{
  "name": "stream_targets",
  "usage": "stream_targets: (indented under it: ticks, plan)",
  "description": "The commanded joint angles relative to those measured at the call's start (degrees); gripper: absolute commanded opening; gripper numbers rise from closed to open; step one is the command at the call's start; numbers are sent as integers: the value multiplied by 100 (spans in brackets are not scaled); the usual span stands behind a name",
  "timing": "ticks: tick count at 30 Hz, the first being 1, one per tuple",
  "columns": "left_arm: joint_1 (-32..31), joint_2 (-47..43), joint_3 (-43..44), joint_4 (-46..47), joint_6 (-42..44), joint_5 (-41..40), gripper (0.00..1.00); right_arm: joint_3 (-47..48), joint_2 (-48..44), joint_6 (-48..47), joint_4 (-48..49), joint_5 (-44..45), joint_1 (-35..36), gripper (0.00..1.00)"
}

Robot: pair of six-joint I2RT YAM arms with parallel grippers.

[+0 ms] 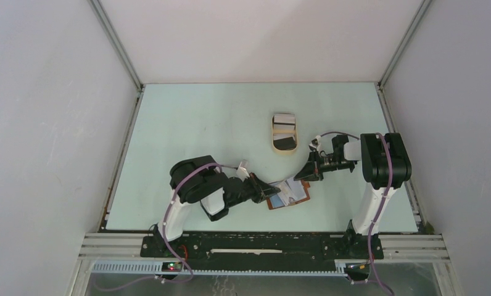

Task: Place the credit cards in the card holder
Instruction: Insert the credit card into the card holder.

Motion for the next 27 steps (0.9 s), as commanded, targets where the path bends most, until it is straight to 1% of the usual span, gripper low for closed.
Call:
stream_targets:
  ticks: [1, 8, 15, 27]
  plan:
    - [18, 135, 237, 311, -85, 325, 0, 3, 60, 126, -41, -417, 62, 8]
    - [49, 157, 133, 312, -411, 378, 0, 0, 44, 126, -39, -403, 65, 8]
    - [58, -74, -43, 312, -619, 425, 0, -6, -21, 97, -25, -372, 55, 8]
    - [61, -228, -146, 311, -584, 465, 0, -74, -100, 218, 107, -293, -17, 8]
